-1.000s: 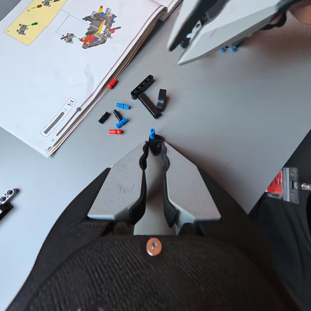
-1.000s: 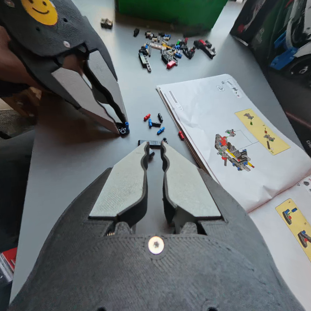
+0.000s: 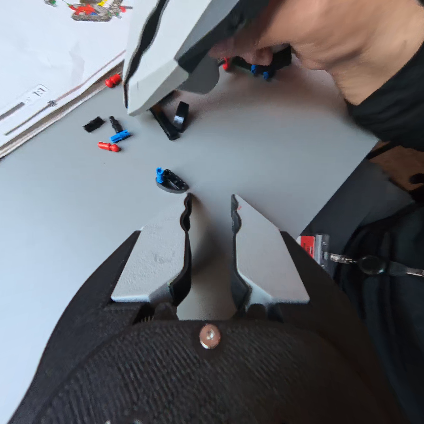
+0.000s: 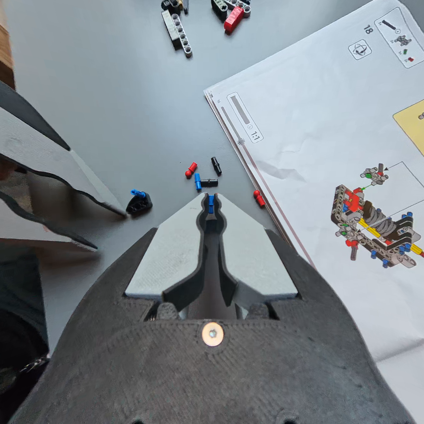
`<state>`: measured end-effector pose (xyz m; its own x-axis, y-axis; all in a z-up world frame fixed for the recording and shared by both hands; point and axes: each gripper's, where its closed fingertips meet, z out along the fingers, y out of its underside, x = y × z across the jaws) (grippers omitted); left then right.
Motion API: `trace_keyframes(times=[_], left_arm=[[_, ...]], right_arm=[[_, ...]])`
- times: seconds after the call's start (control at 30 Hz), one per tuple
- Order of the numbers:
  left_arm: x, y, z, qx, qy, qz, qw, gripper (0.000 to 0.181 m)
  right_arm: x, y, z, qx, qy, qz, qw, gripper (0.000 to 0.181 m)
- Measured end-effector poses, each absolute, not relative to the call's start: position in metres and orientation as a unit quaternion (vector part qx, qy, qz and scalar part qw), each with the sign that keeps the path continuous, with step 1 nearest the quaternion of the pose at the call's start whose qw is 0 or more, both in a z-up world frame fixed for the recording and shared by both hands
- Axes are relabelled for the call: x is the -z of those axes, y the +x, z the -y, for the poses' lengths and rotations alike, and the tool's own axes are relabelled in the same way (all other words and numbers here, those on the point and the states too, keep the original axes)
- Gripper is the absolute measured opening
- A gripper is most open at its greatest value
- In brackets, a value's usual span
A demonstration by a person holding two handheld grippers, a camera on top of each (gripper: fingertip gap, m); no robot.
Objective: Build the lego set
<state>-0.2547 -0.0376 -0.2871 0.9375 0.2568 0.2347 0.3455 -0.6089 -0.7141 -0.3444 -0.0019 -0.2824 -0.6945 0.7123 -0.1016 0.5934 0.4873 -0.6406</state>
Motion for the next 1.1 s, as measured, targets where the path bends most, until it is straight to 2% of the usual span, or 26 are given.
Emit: trace_keyframes(times=[0.13, 0.27, 0.4, 0.57, 0.83, 1.03, 1.1], left_arm=[[0.283, -0.269, 0.045, 0.006, -0.896, 0.185, 0.403, 0.029], [0.256, -0.28, 0.037, -0.044, -0.873, 0.184, 0.45, 0.028], [0.225, -0.293, 0.022, -0.063, -0.836, 0.202, 0.507, 0.028], [0.193, -0.299, 0.004, -0.037, -0.807, 0.208, 0.551, 0.027], [0.174, -0.292, -0.015, 0.054, -0.774, 0.219, 0.592, 0.023], [0.167, -0.293, -0.012, 0.059, -0.762, 0.22, 0.606, 0.004], [0.168, -0.293, -0.011, 0.059, -0.763, 0.22, 0.606, 0.003]], right_arm=[[0.251, -0.334, 0.006, -0.43, -0.375, 0.819, 0.053, 0.002], [0.209, -0.322, 0.015, -0.572, -0.354, 0.74, -0.008, 0.001], [0.184, -0.313, 0.018, -0.647, -0.34, 0.681, -0.045, 0.001], [0.162, -0.31, 0.014, -0.692, -0.329, 0.641, -0.04, 0.0], [0.151, -0.305, 0.011, -0.71, -0.314, 0.629, -0.026, 0.0], [0.149, -0.303, 0.012, -0.709, -0.306, 0.635, -0.013, 0.0], [0.149, -0.303, 0.012, -0.708, -0.306, 0.637, -0.01, 0.0]])
